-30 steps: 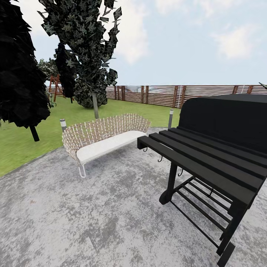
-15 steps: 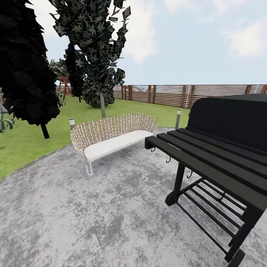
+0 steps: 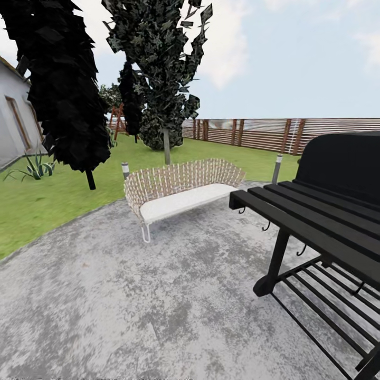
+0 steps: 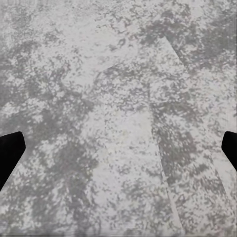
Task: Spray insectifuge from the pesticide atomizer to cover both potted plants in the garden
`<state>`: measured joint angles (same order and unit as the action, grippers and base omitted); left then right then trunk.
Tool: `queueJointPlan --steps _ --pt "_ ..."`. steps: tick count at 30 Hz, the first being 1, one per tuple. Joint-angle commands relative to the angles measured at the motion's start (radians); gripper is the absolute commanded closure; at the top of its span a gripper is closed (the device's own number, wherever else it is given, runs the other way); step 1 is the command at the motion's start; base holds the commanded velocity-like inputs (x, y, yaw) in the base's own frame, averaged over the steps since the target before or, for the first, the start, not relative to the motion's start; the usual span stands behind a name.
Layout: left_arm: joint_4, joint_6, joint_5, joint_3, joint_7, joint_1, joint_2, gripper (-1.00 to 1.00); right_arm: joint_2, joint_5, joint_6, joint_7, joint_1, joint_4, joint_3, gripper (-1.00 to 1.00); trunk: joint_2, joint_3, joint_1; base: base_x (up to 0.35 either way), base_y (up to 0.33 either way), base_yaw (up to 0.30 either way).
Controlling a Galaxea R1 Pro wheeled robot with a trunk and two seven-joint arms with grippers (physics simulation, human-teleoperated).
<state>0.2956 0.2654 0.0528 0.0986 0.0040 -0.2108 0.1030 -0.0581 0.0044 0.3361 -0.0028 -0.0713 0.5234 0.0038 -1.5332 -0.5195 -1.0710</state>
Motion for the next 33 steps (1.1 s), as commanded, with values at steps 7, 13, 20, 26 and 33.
queueJointPlan --steps 7,13,20,26,33 --pt "-0.001 0.002 0.005 0.001 0.001 -0.001 0.0 -1.0 0.0 0.0 0.003 0.001 0.0 0.0 -0.001 -1.0 -0.05 -0.024 -0.027 0.0 0.0 0.046" --pt "-0.001 0.001 0.005 0.001 0.001 -0.001 0.0 -1.0 0.0 0.001 0.003 0.001 0.0 0.0 0.001 -1.0 -0.092 -0.043 -0.05 0.0 0.0 0.015" --pt "-0.001 0.0 0.005 0.001 0.001 -0.001 0.001 -1.0 0.0 0.002 0.003 0.001 -0.001 0.0 0.001 -1.0 -0.141 -0.065 -0.077 0.0 0.0 0.225" --pt "-0.001 0.0 0.005 0.001 0.002 -0.001 0.001 -1.0 0.0 0.002 0.003 0.0 0.0 -0.002 0.001 -1.0 -0.183 -0.084 -0.1 0.0 0.0 0.276" --pt "-0.001 0.0 0.005 0.001 0.002 -0.001 0.001 -1.0 0.0 0.002 0.003 0.001 -0.001 -0.002 0.001 -1.0 -0.232 -0.105 -0.127 0.0 0.0 0.278"
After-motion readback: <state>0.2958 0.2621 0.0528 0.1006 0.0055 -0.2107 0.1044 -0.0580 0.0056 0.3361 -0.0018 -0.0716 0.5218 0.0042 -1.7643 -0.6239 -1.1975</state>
